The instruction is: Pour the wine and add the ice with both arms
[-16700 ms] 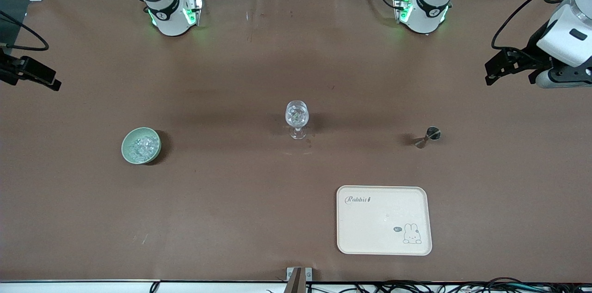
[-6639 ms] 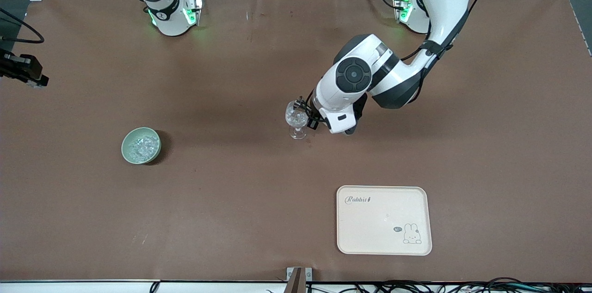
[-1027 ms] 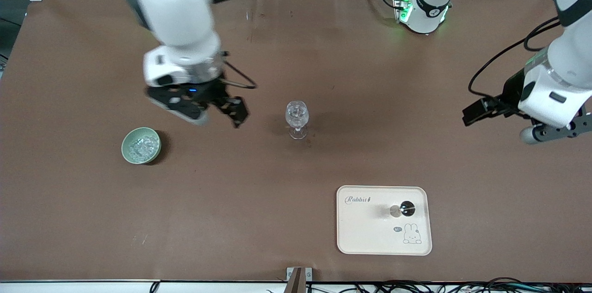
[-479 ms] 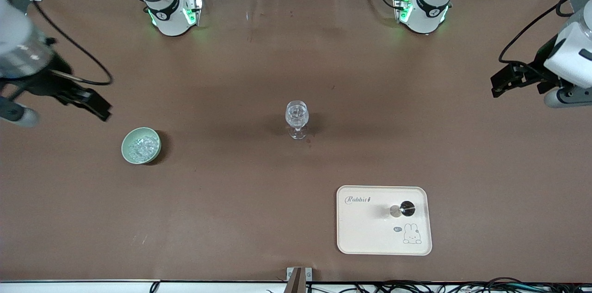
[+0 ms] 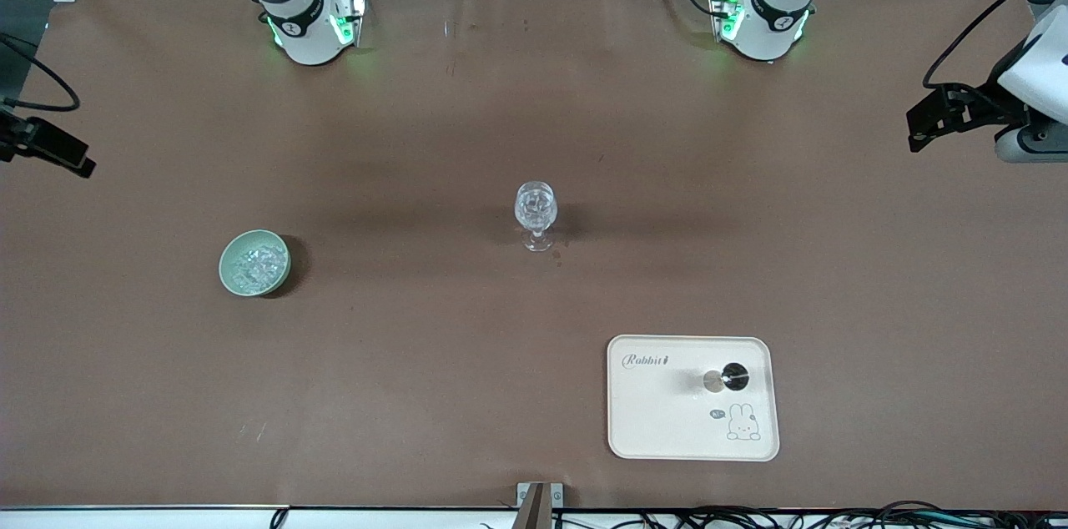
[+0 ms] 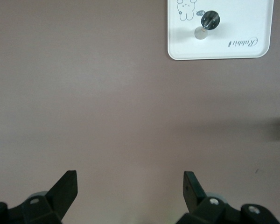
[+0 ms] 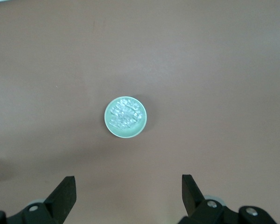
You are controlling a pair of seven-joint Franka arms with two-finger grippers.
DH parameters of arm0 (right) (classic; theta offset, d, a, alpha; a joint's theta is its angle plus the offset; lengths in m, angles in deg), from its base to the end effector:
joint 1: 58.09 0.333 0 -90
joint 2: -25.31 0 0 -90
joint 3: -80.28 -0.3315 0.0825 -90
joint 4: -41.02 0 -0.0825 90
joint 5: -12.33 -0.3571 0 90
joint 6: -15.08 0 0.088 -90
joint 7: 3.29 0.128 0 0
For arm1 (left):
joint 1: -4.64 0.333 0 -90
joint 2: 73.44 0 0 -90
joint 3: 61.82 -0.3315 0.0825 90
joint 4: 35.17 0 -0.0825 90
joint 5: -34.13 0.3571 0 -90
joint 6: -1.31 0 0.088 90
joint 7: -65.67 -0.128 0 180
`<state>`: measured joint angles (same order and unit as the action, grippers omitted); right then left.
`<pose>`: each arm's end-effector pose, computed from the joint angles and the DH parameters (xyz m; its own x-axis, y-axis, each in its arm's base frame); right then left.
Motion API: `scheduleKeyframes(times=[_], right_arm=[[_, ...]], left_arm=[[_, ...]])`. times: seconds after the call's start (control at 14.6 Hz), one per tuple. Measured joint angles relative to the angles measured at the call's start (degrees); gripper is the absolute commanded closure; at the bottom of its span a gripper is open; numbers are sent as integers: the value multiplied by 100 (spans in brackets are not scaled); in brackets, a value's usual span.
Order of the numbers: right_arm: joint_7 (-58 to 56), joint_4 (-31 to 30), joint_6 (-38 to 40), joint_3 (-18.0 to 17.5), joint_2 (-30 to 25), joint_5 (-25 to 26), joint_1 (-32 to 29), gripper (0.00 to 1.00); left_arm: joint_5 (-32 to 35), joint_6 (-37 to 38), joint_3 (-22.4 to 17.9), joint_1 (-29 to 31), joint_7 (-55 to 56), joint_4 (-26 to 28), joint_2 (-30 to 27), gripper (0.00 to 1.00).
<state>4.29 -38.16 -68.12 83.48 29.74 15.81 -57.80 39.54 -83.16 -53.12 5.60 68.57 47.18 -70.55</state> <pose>0.5395 -0.0343 0.6506 0.9820 -0.1887 0.0018 -0.1884 -0.9799 0.0650 0.5314 -0.0568 0.6434 0.9971 -0.0754 -0.0081 -0.0758 -0.9933 -0.0869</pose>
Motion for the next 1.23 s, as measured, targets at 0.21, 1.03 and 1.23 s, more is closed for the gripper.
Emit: scheduleKeyframes(times=[0.21, 1.03, 1.23], right_arm=[[-151, -155, -24, 2, -147, -9, -51, 0], [-157, -183, -37, 71, -152, -232, -94, 0], [-193, -183, -35, 73, -152, -232, -134, 0]], left_arm=[[-1, -2, 0, -3, -59, 39, -14, 0], [-9, -51, 21, -13, -61, 65, -31, 0], [-11, -58, 29, -20, -61, 65, -31, 0]])
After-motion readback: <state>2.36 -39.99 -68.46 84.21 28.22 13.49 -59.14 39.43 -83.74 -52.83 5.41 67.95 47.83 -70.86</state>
